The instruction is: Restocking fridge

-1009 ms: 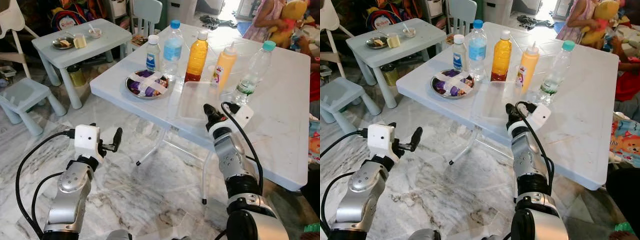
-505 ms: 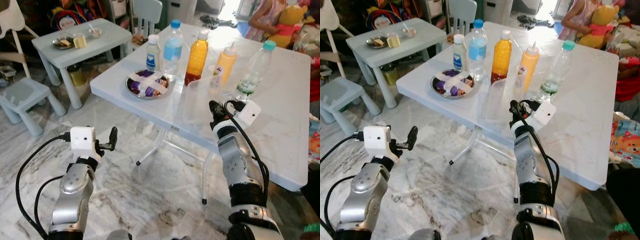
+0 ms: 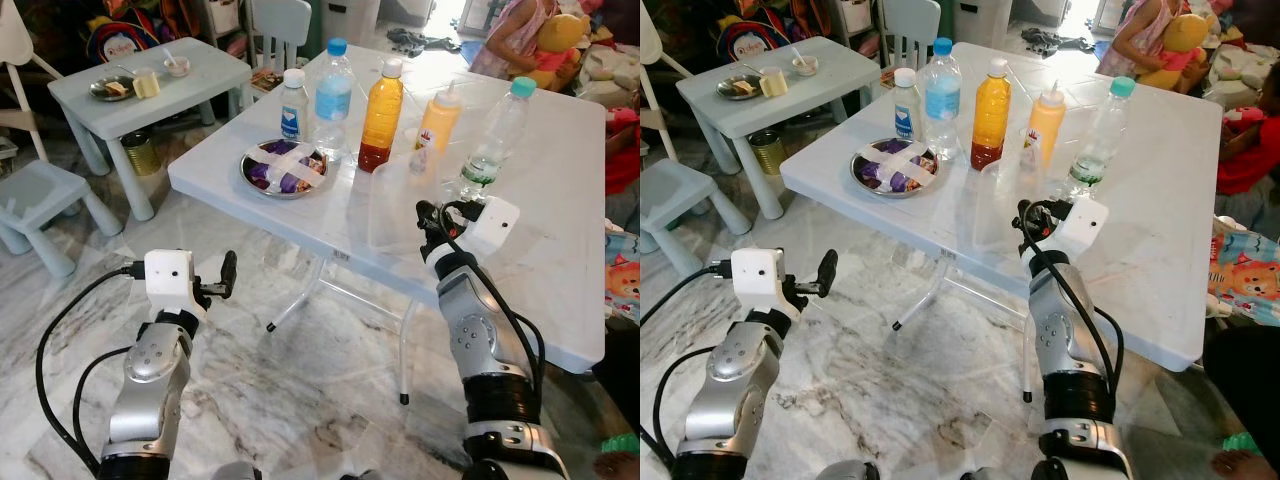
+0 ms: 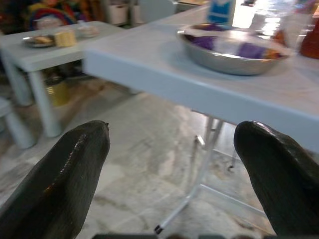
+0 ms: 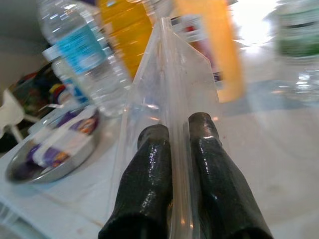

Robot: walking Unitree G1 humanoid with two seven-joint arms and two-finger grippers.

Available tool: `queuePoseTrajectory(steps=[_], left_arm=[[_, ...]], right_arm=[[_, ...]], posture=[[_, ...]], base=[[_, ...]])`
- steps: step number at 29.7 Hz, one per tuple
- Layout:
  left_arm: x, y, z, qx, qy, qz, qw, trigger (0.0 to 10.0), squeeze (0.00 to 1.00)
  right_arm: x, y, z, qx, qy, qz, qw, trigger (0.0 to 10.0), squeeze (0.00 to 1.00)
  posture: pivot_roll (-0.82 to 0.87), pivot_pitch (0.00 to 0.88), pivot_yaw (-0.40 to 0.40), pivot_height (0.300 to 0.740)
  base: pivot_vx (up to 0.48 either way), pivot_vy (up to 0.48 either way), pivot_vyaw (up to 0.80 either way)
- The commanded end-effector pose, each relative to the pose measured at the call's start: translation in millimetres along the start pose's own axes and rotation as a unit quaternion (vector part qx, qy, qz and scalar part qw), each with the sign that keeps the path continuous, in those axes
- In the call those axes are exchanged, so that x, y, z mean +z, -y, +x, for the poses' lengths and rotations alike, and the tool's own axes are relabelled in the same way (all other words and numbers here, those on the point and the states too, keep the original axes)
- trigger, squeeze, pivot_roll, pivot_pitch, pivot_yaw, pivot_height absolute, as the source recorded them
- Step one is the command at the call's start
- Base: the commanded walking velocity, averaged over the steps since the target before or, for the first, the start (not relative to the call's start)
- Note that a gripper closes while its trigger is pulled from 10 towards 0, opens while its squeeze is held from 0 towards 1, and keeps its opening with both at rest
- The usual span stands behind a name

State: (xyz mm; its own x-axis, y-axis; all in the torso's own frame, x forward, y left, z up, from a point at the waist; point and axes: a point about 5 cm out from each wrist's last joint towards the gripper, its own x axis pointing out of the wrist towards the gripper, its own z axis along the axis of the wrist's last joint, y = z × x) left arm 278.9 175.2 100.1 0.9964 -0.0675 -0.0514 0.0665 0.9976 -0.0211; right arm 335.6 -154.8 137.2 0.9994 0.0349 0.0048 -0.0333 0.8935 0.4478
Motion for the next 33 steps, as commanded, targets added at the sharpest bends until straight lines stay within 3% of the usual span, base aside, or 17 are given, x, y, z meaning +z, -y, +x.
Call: queuePoseTrajectory(steps=[1, 17, 33], left_arm=[[-2, -4.3, -1.5, 0.012, -0.007, 0.006, 1.0, 10.0, 0.0], [-4, -5.7, -1.7, 0.016, -0.013, 0.02, 1.0, 10.0, 0.0], [-7, -13.2, -1.7, 0.028, -0.01, 0.038, 0.999, 10.0, 0.0]], right_arm=[[3, -12.9, 0.0, 0.027, 0.002, -0.01, 1.0, 10.0, 0.0], [-7, -28.3, -1.8, 0.059, -0.013, -0.02, 0.998, 10.0, 0.0], [-16, -46.1, -10.3, 0.143, -0.009, -0.098, 0.985, 10.0, 0.0]], posture=[[0.01, 0.068, -0.026, 0.74], [0.04, 0.045, -0.029, 0.74], [0.07, 0.016, -0.06, 0.74]], base=[[-0.247, 0.0, 0.8], [-0.255, 0.0, 0.8], [-0.048, 0.0, 0.8]])
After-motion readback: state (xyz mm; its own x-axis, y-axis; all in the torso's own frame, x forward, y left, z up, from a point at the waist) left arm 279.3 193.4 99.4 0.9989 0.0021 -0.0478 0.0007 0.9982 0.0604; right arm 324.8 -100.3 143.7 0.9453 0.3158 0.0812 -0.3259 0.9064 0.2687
